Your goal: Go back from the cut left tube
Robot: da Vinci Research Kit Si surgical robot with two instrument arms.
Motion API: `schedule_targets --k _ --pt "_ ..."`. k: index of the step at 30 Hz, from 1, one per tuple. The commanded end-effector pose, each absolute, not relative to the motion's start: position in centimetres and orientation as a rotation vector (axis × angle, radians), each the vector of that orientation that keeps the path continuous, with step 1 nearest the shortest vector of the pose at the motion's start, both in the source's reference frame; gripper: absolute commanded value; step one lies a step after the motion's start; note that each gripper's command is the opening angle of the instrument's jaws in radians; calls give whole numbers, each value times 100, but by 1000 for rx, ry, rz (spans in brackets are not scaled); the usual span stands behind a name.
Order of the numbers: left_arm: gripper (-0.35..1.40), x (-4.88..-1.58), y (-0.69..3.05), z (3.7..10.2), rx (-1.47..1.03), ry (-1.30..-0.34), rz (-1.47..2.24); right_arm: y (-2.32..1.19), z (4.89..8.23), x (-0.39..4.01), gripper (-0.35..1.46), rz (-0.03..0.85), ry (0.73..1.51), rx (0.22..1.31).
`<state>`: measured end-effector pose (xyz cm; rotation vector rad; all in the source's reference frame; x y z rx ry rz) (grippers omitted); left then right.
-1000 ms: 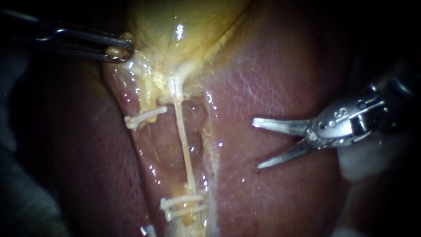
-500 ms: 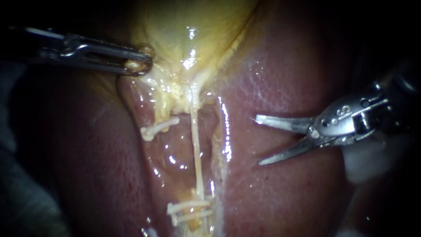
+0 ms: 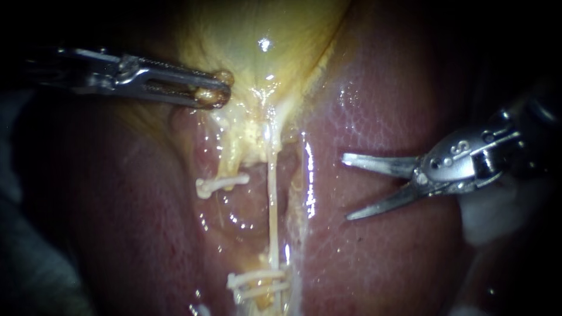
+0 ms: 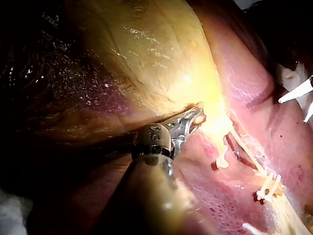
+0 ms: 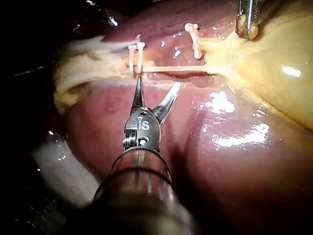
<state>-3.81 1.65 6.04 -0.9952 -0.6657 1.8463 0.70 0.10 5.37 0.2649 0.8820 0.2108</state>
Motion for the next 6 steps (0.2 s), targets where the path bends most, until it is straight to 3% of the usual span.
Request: schedule_targets --k 1,6 --pt "-35 -381 165 604 -996 -667 1847 10 537 70 145 211 883 265" --pt "-35 -376 165 602 -997 -672 1849 10 537 72 145 211 882 264"
